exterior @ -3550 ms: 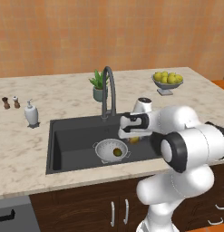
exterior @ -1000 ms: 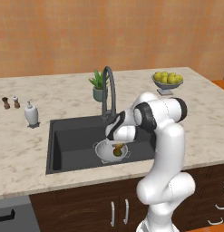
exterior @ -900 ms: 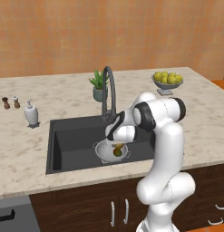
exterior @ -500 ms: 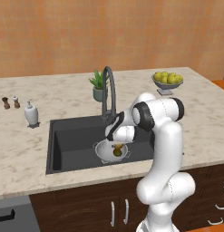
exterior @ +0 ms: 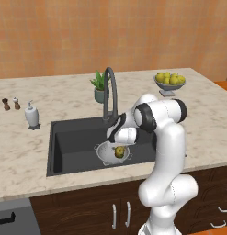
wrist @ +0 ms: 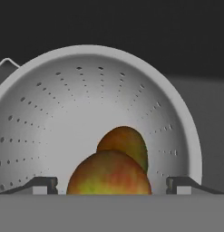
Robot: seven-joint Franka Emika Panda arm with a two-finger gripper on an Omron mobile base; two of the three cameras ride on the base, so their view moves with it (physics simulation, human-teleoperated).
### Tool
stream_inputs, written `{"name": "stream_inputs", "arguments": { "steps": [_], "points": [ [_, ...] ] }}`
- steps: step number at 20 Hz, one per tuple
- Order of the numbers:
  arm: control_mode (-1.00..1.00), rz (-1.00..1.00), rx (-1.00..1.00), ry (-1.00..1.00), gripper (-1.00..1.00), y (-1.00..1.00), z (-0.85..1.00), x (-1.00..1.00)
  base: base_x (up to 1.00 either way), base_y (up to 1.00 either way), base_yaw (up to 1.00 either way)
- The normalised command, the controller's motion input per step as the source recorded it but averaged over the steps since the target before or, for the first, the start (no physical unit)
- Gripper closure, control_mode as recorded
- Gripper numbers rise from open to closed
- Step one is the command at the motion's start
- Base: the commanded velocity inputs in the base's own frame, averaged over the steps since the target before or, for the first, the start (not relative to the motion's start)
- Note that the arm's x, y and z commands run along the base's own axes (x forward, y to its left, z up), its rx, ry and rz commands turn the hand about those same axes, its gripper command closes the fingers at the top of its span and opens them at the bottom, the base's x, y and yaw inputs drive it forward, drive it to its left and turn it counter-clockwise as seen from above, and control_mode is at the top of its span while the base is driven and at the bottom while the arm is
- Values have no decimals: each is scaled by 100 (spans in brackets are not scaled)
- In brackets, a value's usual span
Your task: Put the colander in the sink, put the mango, apple in the colander, and turn on the sink faucet and pour water over the colander.
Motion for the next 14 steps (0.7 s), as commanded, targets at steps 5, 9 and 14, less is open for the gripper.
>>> {"name": "stream_inputs", "arguments": {
  "steps": [5, 9, 14],
  "points": [
    [-100, 0, 0, 0, -100, 0, 0, 0, 0, 0, 0],
    [-100, 0, 0, 0, -100, 0, 8, -2, 0, 0, 0],
    [-100, 0, 0, -2, -100, -15, 42, -18, 0, 0, 0]
  ]
}}
